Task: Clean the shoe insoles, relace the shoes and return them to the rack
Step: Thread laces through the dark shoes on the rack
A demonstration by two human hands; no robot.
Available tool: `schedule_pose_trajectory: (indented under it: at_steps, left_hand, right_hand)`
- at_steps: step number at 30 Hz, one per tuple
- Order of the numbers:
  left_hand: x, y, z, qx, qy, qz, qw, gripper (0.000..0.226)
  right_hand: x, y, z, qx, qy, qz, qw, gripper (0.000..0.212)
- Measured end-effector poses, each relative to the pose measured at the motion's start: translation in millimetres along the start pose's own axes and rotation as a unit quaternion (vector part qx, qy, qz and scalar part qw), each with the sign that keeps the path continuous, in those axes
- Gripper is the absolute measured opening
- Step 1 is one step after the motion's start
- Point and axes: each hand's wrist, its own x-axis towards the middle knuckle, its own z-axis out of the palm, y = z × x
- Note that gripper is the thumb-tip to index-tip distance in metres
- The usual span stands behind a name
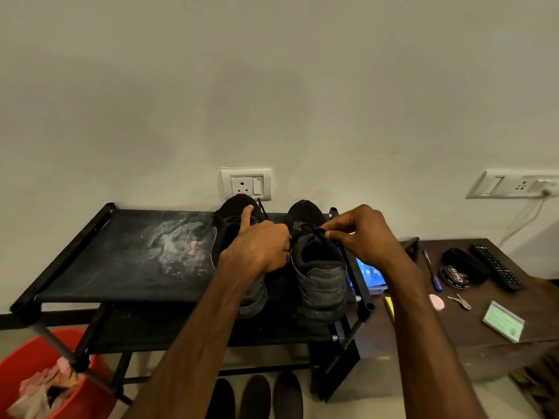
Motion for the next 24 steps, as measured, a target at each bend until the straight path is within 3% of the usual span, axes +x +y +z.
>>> schedule_pose_trajectory:
  at_steps: [6, 10, 12, 14, 19, 22, 24]
  left_hand:
    - [-5.7, -18.6, -9.7, -0.078, 0.039, -0.022, 0.996, 0.029]
    - [-21.4, -38.1, -22.3, -0.208, 0.146, 0.009, 0.967, 0.027]
    - [-31.2, -46.4, -24.5, -0.242, 0.208, -0.004, 0.948, 0.017]
    - [-39.6, -56.6, -21.9, -0.232, 0.240, -0.037, 0.942, 0.026]
    - [-45.3, -83.6, -0.1, -0.248, 0.183, -0.161, 0.938, 0.070]
    - [-43.3, -86.0, 8.4, -0.313, 0.132, -0.196, 0.920, 0.092]
    - [-40.5, -86.4, 12.3, -0.310, 0.113, -0.215, 0.919, 0.093]
  right_hand:
    - [0.0, -9.6, -6.1, -0.006, 0.012, -0.009, 1.000, 0.028]
    - [-2.8, -50.1, 1.5, 0.028, 0.089, -0.059, 0.994, 0.042]
    - [-4.8, -70.3, 9.4, 0.035, 0.077, -0.088, 0.993, 0.046]
    - [-5.9, -84.8, 19.3, 0.019, 0.038, -0.098, 0.994, 0.045]
    - [-3.9, -83.7, 47.5, -0.130, -0.104, -0.075, 0.983, 0.025]
    - [0.4, -76.4, 48.8, -0.159, -0.078, -0.016, 0.984, 0.024]
    - [1.8, -76.0, 45.0, -0.191, -0.058, 0.012, 0.980, 0.026]
